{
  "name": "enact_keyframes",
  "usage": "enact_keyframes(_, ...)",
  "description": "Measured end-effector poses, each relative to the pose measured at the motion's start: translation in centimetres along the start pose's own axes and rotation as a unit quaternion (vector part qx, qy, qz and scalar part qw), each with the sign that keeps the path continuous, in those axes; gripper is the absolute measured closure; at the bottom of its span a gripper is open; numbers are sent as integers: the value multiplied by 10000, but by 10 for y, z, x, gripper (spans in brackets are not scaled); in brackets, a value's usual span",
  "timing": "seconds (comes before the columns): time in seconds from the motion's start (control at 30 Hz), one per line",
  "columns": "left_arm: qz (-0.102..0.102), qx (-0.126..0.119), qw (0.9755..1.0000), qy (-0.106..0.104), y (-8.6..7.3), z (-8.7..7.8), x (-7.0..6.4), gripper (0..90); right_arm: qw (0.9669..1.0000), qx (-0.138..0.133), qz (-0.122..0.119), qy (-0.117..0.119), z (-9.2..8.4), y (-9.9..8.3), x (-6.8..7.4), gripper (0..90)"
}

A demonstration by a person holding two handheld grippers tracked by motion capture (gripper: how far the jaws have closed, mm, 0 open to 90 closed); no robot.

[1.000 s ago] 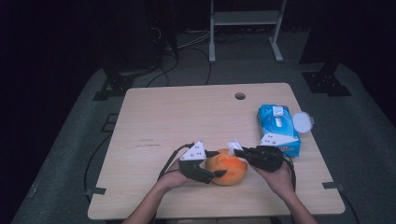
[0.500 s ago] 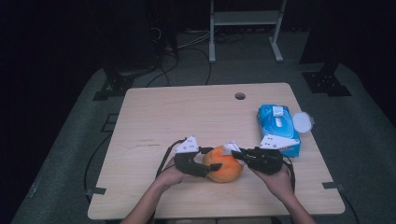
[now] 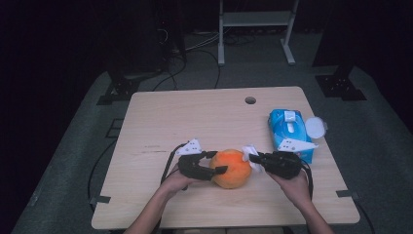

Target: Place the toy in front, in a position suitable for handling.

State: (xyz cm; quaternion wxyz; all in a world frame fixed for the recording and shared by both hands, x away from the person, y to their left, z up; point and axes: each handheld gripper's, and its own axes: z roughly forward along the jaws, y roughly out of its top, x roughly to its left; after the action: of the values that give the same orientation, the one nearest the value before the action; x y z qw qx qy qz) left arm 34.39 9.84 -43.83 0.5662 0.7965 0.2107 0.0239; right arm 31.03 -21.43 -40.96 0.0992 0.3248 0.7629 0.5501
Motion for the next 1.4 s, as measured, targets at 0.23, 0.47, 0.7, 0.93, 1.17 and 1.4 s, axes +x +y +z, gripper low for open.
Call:
enact_keyframes(0.23,-105,-45,9999,48,0,-3,2,305,9998,37,-105,143,5,1,6,816)
enact_keyframes(0.47,-226,-79,9997,24,0,-2,3,304,10000,78,56,-3,3,-5,-7,815)
enact_keyframes(0.7,-50,-25,10000,60,4,7,-10,298,9997,-3,-146,215,7,3,13,815)
enact_keyframes(0.93,250,73,9996,57,6,16,-25,294,9978,-80,-489,451,16,12,36,815)
enact_keyframes(1.17,336,157,9990,-236,5,11,-20,290,9994,-73,-290,144,11,6,16,814)
enact_keyframes(1.4,807,298,9945,-599,2,4,-19,194,9999,-32,-144,68,9,0,9,814)
